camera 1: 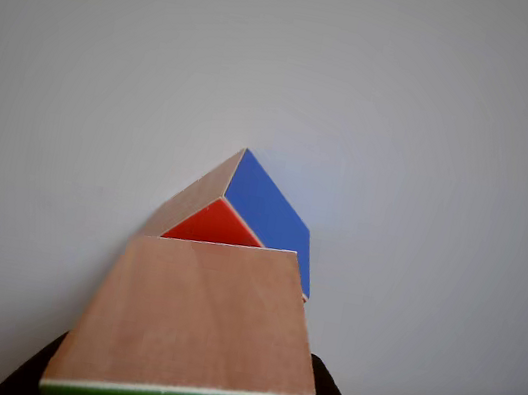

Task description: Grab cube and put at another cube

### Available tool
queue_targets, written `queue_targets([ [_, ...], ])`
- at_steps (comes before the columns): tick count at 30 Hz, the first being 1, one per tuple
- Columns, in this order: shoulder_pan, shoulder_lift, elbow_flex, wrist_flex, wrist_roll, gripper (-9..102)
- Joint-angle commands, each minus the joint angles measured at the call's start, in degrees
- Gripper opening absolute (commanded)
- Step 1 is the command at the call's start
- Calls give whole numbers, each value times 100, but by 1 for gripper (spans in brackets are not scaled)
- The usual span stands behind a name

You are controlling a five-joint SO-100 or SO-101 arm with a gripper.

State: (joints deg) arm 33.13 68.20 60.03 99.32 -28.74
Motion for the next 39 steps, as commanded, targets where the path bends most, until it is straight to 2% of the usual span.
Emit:
queue_targets([
  [1, 62, 53, -334, 26, 62, 33],
  [11, 44, 79, -703, 422, 176, 37],
  [15, -97, 984, -237, 422, 185, 38],
  [19, -360, 2751, 624, 422, 308, 38],
  [22, -448, 4781, 1661, 343, 492, 41],
  [27, -483, 9439, 4324, -1107, 220, 47],
  [30, -809, 11936, 5854, -1222, 123, 49],
  [32, -826, 12015, 6021, -1107, 343, 50],
  [36, -606, 12015, 6662, -1793, 958, 41],
  [39, -773, 12015, 7207, -2171, 1547, 26],
])
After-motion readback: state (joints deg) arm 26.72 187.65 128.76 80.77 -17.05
